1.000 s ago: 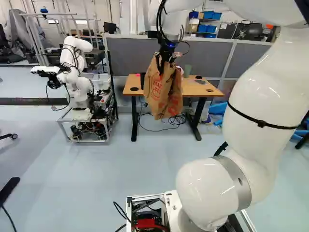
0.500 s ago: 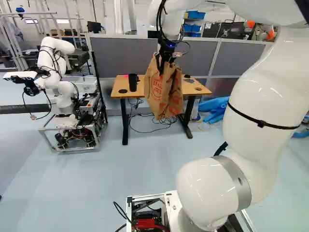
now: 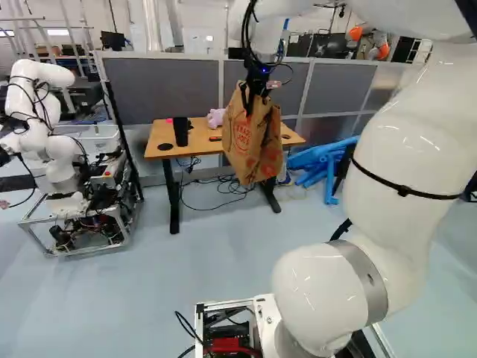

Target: Pick up the bag on the ground and place it on the table

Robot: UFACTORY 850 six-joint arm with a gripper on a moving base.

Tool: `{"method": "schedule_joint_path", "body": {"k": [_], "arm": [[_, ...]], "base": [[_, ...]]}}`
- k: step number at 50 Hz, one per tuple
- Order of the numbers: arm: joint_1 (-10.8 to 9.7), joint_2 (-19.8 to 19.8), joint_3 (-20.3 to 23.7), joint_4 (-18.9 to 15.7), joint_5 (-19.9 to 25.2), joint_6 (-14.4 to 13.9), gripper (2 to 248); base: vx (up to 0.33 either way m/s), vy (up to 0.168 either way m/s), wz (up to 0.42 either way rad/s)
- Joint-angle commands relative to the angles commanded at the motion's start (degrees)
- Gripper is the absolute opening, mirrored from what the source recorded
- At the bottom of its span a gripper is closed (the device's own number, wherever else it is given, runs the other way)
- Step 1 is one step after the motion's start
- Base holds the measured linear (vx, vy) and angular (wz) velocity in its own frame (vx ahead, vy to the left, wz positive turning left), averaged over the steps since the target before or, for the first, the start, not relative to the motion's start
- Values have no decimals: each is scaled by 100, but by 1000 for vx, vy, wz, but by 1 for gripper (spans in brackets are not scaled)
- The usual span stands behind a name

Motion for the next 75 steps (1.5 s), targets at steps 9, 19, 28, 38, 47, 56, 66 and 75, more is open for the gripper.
{"method": "schedule_joint_path", "body": {"k": [9, 19, 28, 38, 47, 56, 66, 75], "arm": [[0, 0, 0, 0, 0, 0, 21], [0, 0, 0, 0, 0, 0, 21], [0, 0, 0, 0, 0, 0, 21], [0, 0, 0, 0, 0, 0, 21], [0, 0, 0, 0, 0, 0, 21], [0, 0, 0, 0, 0, 0, 21], [0, 0, 0, 0, 0, 0, 21], [0, 0, 0, 0, 0, 0, 21]], "base": [[57, -82, -249], [61, -87, -258], [72, -78, -228], [127, -17, -72], [157, -2, -16], [107, -24, 27], [99, -43, 8], [117, -61, 5]]}}
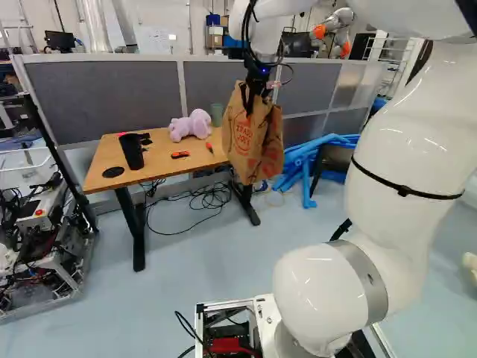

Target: Pick up the bag on the ground and place it on the table

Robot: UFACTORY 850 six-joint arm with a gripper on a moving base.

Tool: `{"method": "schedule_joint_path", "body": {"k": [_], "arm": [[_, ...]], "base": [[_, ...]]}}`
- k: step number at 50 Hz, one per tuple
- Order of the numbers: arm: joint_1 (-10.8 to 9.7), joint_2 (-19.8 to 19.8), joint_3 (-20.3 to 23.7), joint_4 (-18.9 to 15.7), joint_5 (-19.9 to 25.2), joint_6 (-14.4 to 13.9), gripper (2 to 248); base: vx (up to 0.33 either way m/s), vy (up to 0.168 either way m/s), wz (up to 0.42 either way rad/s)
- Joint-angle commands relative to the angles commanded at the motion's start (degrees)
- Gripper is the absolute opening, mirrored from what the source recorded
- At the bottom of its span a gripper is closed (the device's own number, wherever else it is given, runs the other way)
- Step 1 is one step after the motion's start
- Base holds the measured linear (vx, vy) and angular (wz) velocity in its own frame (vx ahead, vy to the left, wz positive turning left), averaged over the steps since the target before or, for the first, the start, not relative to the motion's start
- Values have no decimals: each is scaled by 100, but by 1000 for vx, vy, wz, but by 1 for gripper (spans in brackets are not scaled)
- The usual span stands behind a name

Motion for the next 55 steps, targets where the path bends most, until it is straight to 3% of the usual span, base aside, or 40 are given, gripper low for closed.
{"method": "schedule_joint_path", "body": {"k": [55], "arm": [[0, 0, 0, 0, 0, 0, 21]], "base": [[187, -56, 2]]}}
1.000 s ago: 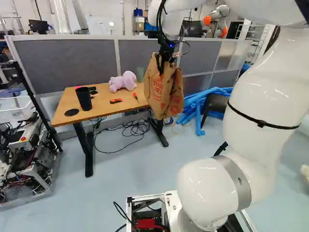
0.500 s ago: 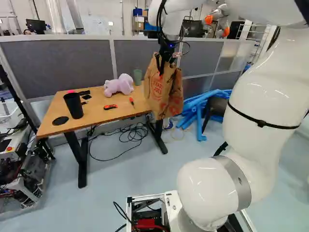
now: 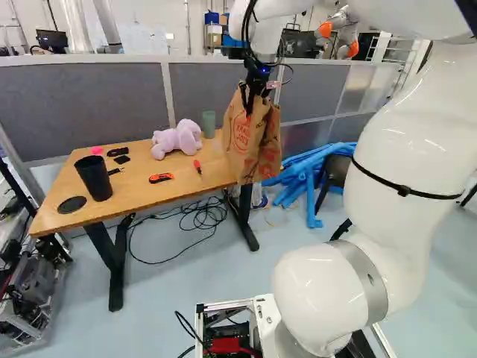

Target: Pick up the bag on the ground and place it on the table

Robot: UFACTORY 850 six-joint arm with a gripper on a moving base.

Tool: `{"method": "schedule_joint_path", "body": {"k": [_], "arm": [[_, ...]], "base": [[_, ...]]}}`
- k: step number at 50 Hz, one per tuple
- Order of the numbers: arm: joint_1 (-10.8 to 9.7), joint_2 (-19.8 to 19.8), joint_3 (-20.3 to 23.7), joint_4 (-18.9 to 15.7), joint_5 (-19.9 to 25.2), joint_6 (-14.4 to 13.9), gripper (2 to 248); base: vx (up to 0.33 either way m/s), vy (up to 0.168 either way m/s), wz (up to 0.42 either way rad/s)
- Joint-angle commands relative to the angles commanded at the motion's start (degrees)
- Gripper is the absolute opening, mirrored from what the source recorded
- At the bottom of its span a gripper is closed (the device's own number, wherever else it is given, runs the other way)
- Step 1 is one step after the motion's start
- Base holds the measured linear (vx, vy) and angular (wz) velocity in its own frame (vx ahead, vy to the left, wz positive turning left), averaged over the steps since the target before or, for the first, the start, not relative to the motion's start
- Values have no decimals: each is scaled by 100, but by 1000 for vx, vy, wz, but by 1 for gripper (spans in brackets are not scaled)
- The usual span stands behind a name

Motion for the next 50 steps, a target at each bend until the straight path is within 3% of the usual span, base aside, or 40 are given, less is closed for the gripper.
{"method": "schedule_joint_path", "body": {"k": [13, 50], "arm": [[0, 0, 0, 0, 0, 0, 21], [0, 0, 0, 0, 0, -34, 21]], "base": [[144, -28, -21], [-1, 0, 0]]}}
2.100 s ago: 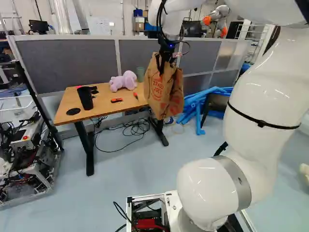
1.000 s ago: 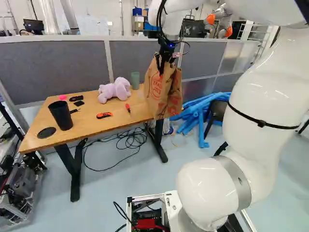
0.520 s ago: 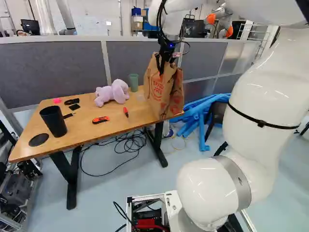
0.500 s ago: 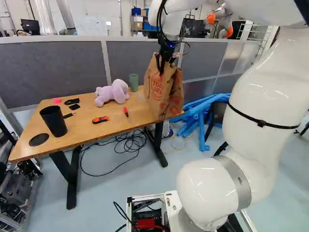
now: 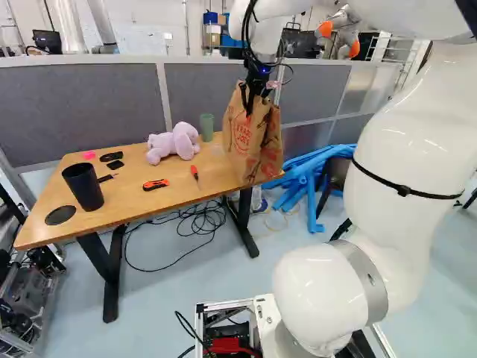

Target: Pick up the bag on the ground and place it on the table

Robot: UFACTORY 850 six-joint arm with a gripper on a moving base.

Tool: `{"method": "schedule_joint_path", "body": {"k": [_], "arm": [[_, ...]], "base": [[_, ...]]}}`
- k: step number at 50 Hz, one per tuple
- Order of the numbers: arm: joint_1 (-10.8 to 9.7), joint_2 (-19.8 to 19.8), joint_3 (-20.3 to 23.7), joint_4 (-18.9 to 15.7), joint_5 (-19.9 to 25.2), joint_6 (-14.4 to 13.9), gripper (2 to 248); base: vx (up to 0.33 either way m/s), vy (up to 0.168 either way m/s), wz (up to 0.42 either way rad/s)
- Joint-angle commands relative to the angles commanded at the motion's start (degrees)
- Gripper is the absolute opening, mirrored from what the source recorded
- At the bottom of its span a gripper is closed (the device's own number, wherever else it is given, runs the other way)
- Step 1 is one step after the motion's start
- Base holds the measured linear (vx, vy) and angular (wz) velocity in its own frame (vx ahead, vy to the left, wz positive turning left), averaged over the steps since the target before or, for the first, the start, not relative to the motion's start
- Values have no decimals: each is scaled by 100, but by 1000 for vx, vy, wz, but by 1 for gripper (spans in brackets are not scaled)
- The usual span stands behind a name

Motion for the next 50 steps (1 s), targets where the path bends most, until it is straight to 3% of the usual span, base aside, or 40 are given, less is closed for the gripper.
{"method": "schedule_joint_path", "body": {"k": [10, 50], "arm": [[0, 0, 0, 0, 0, -466, 21], [0, 0, 0, 0, 0, -2858, 21]], "base": [[0, 0, 0], [0, 0, 0]]}}
